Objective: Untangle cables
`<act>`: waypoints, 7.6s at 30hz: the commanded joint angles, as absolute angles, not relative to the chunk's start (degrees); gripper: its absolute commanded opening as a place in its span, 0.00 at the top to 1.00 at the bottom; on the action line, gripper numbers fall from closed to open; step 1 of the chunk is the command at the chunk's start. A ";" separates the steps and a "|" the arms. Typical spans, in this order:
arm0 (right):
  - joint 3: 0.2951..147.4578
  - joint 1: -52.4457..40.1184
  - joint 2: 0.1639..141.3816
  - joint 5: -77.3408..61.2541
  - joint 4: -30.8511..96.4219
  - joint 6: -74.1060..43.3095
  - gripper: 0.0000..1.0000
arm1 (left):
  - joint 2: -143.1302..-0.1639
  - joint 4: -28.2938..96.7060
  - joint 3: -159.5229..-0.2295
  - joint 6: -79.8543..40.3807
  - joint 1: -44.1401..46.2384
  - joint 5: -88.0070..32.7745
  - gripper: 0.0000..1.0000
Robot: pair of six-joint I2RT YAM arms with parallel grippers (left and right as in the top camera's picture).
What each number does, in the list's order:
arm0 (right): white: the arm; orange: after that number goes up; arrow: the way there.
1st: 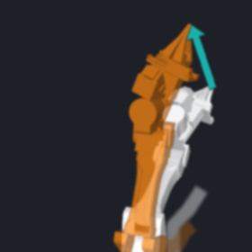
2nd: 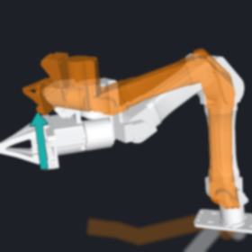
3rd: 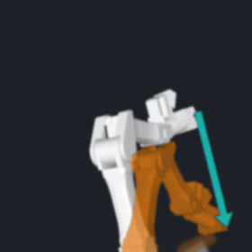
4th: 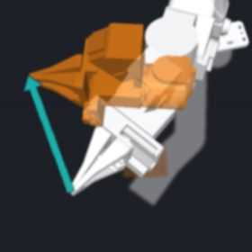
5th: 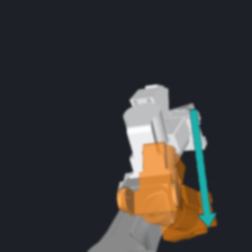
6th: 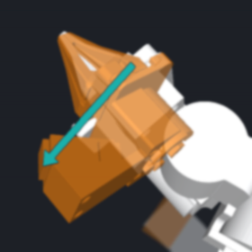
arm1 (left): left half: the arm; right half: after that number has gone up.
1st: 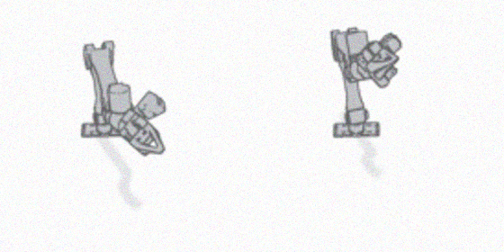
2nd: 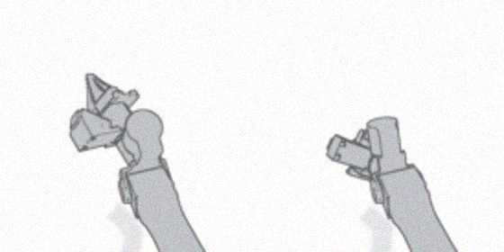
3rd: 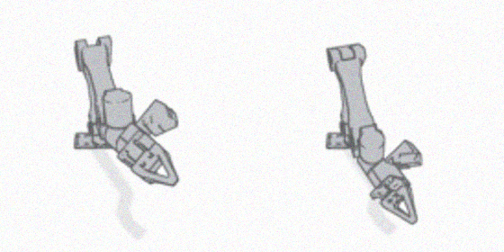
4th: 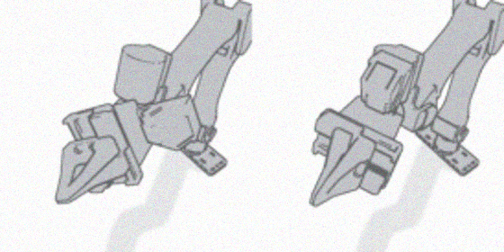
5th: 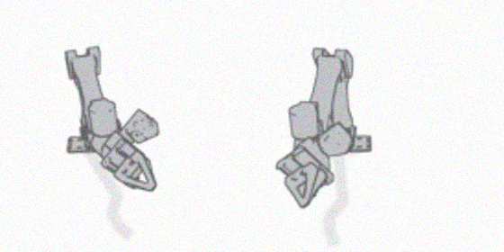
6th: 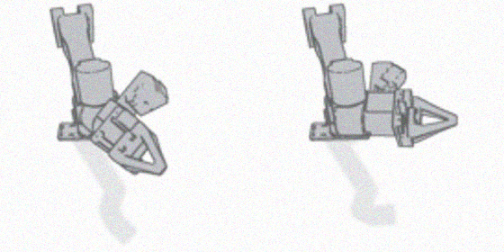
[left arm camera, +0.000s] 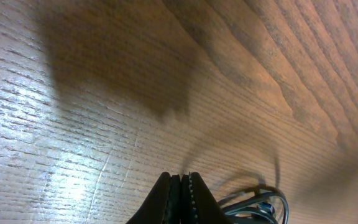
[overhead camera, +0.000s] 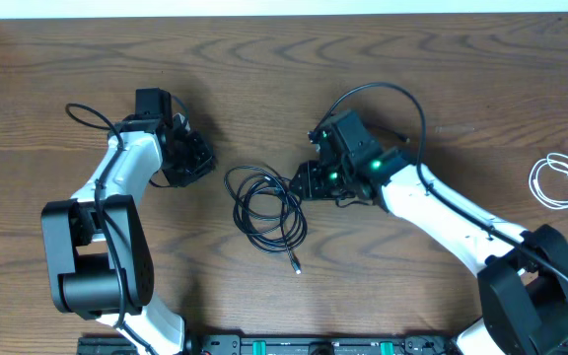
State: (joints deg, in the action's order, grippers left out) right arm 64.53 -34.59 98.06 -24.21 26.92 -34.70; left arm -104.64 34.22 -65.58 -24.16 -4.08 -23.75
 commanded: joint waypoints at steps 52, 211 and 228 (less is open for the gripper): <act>69.43 -33.76 108.38 -46.11 8.99 -28.36 0.99 | -104.81 33.93 -66.54 -23.81 -4.16 -22.09 0.92; 50.28 -26.55 100.44 8.43 3.03 -30.89 0.35 | -104.81 30.24 -66.54 4.67 0.36 -58.39 0.75; 50.87 -26.57 100.49 13.74 0.21 -32.75 0.13 | -104.81 29.80 -66.54 4.64 0.36 -57.32 0.75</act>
